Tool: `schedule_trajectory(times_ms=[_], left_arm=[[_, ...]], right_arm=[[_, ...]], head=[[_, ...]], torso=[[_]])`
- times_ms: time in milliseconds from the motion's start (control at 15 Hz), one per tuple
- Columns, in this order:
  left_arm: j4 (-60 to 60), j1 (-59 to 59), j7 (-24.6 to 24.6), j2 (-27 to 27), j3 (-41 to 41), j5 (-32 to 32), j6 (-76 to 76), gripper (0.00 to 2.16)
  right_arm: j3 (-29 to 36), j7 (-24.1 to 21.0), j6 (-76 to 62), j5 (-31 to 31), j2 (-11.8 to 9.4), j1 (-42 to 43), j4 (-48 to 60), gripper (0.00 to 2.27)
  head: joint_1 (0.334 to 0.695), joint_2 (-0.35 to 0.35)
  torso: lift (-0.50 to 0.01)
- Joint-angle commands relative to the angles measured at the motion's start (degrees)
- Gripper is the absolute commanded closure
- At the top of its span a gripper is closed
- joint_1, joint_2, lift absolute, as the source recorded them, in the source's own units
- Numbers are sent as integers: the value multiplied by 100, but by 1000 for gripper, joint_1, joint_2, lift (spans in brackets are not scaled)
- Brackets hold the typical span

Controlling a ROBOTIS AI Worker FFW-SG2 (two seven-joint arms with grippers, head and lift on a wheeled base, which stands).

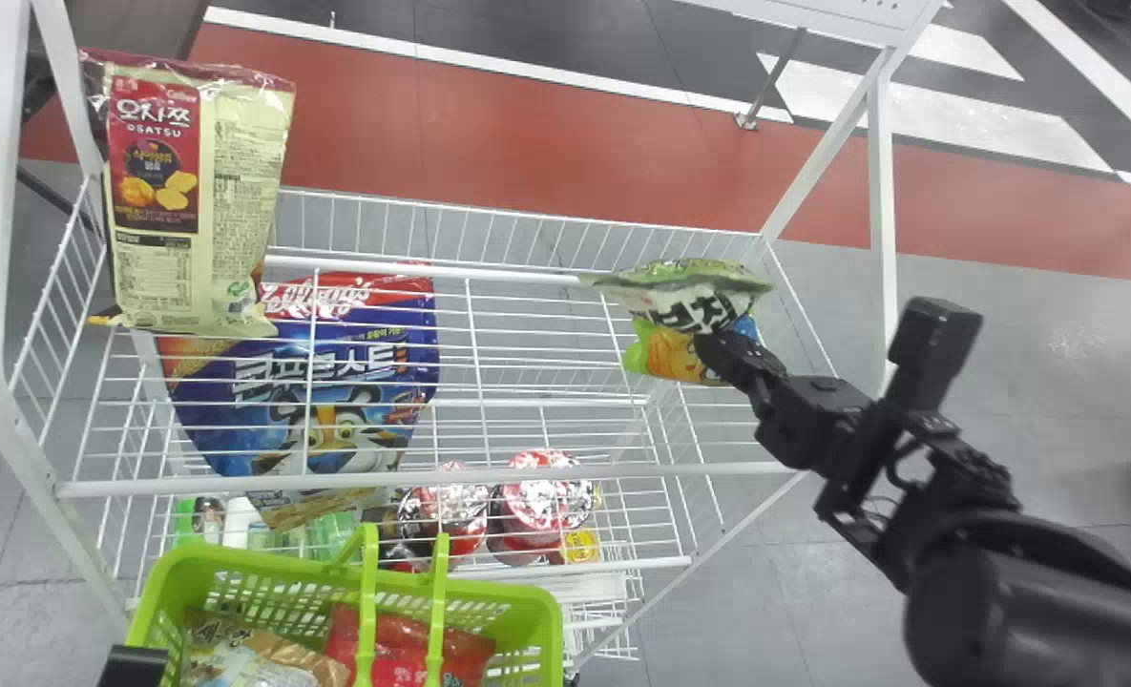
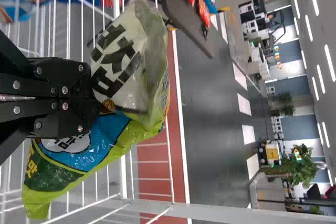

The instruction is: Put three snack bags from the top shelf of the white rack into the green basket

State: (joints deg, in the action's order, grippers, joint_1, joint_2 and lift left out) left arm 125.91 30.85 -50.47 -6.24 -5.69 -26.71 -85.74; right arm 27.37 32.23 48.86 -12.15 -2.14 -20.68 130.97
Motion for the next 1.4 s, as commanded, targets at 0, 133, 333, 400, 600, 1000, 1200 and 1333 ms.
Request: schedule_trajectory(times_ms=[0,133,333,400,600,1000,1200,1333], left_arm=[[12,0,20,8,138,-88,0,2152],[21,17,11,8,226,-141,0,2152],[39,114,11,35,323,-185,17,2152],[39,132,20,52,340,-185,17,2152],[39,140,29,87,340,-185,70,2152],[39,167,20,114,331,-185,70,2152],[39,167,46,114,279,-176,105,2152],[30,158,73,114,235,-159,140,2152]], right_arm=[[419,117,1017,-807,117,-481,781,2047],[550,249,1245,-1026,219,-956,1220,2047],[594,380,1878,-1352,219,-1395,1431,2047],[647,416,2124,-1501,219,-1483,1431,2047],[621,837,2950,-1677,219,-1677,1255,2047],[14,1092,2651,-1765,219,-1773,-239,2047],[-443,1145,2458,-1765,219,-1747,-819,2047],[-601,1312,2511,-1782,219,-1729,-995,2047]], head=[[695,-350],[695,-350],[695,-350],[695,-350],[695,-350],[695,-350],[695,-350],[695,-350]], torso=[[0],[0],[0],[0],[0],[0],[0],[0]])
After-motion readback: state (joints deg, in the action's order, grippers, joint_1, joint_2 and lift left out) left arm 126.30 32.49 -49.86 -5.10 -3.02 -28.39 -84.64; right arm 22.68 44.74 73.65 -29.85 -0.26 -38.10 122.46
